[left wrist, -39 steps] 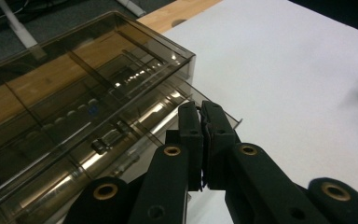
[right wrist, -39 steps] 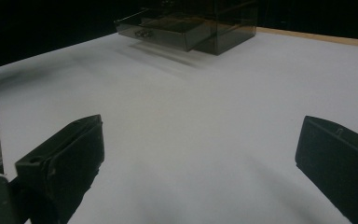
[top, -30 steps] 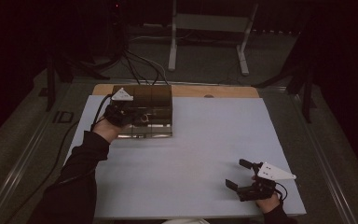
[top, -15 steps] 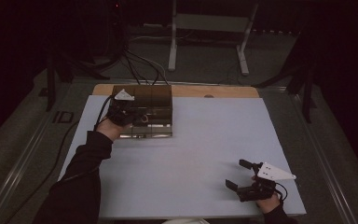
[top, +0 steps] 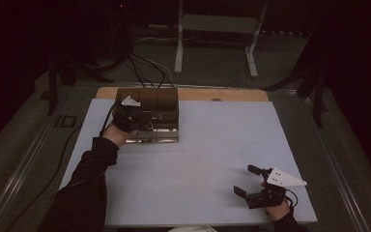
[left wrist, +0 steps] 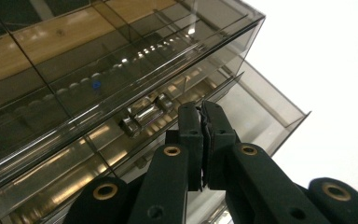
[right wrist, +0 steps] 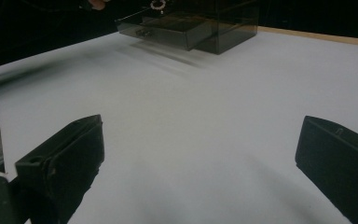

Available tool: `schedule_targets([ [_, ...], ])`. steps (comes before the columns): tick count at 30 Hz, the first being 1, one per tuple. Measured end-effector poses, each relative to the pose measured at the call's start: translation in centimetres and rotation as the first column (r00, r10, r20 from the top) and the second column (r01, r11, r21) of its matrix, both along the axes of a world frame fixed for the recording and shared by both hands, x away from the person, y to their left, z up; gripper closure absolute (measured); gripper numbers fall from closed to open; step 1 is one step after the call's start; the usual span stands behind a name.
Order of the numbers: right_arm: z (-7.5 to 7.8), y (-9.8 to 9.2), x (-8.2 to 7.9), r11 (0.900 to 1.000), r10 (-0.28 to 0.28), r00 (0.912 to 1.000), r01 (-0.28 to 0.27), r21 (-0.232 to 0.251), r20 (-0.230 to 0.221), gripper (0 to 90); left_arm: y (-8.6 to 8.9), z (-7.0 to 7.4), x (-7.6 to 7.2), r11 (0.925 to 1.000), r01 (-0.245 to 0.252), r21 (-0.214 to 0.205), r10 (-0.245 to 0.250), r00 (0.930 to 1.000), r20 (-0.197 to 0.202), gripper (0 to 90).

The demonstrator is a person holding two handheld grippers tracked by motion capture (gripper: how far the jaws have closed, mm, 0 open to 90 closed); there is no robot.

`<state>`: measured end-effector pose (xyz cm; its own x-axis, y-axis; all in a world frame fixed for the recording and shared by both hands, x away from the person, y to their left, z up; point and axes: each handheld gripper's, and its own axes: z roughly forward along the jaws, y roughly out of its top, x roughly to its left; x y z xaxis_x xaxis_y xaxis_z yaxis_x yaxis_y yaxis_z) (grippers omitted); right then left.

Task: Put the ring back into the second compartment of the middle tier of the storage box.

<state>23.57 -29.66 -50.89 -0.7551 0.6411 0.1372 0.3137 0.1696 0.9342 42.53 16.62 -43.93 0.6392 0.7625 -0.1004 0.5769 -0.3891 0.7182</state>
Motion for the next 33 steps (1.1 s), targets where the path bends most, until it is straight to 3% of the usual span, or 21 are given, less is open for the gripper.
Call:
schedule_targets([
  [11, 0.0, 0.0, 0.0, 1.0000, 0.002, 1.0000, -0.002, 0.000, 0.000, 1.0, -0.2, -1.0, 0.2, 0.9998, -0.005, 0.017, 0.005, 0.9998, -0.021, 89.8],
  [20, 0.0, 0.0, 0.0, 1.0000, 0.002, 1.0000, -0.002, -0.002, -0.002, 1.0, -0.8, -1.9, 0.3, 0.9966, -0.002, 0.082, 0.005, 0.9996, -0.027, 89.6],
  [27, 0.0, 0.0, 0.0, 1.0000, 0.002, 1.0000, -0.002, -0.001, -0.001, 1.0, -0.7, -1.5, 0.3, 0.9980, -0.020, 0.060, 0.021, 0.9995, -0.022, 89.3],
  [29, 0.0, 0.0, 0.0, 1.0000, 0.002, 1.0000, -0.002, -0.002, -0.002, 1.0, -0.7, -1.3, 0.3, 0.9977, -0.024, 0.063, 0.025, 0.9996, -0.015, 85.9],
  [30, -0.1, 0.0, 0.0, 1.0000, 0.003, 1.0000, -0.003, -0.003, -0.003, 1.0, -0.7, -1.1, 0.2, 0.9977, -0.030, 0.062, 0.030, 0.9995, -0.009, 78.6],
  [31, -0.1, 0.0, 0.0, 1.0000, 0.003, 1.0000, -0.003, -0.003, -0.003, 1.0, -0.7, -1.1, 0.2, 0.9977, -0.030, 0.062, 0.030, 0.9995, -0.009, 78.3],
  [33, 0.0, 0.0, 0.0, 1.0000, 0.002, 1.0000, -0.002, -0.001, -0.002, 1.0, -0.8, -1.0, 0.1, 0.9977, -0.037, 0.056, 0.038, 0.9993, -0.006, 68.5],
])
